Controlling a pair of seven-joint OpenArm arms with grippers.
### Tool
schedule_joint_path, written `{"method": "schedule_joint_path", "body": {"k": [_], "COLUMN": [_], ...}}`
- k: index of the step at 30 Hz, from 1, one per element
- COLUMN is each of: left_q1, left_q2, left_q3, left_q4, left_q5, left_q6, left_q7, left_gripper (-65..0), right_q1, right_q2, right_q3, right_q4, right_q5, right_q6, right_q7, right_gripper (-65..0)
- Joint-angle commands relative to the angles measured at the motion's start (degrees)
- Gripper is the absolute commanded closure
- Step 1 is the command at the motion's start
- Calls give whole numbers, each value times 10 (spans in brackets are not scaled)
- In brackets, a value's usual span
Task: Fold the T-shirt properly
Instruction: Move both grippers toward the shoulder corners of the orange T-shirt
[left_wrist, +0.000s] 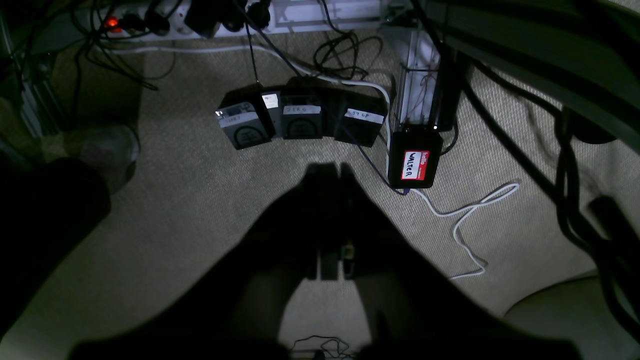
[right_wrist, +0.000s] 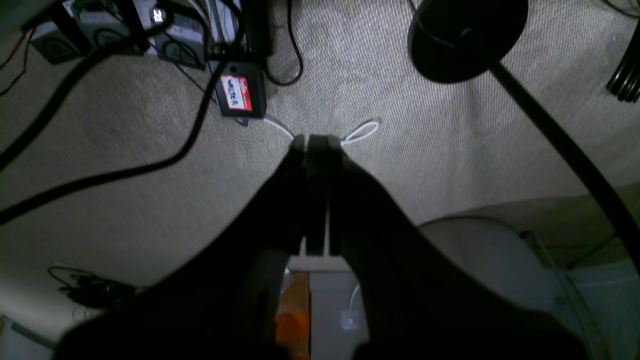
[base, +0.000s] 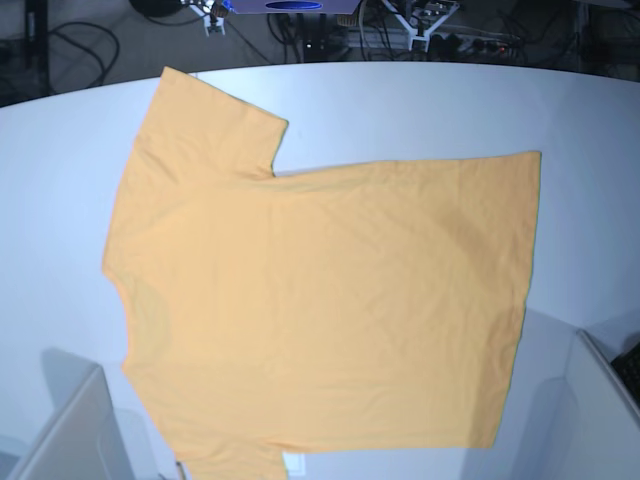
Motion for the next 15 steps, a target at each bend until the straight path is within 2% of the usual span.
{"method": "schedule_joint_path", "body": {"k": [1, 15], "left_q1": [2, 20], "left_q2": [-1, -1], "left_q3": [0, 7], "left_q4": [1, 1], "left_q5": [0, 5], "left_q6": [3, 3], "left_q7": [1, 1], "left_gripper": [0, 0], "right_q1": [-3, -7], "right_q2": [1, 10], "right_q3": [-1, -1], "right_q4": [-1, -1], "right_q5": [-2, -2], "right_q6": [3, 3], "right_q7": [0, 3], "right_gripper": [0, 0]}}
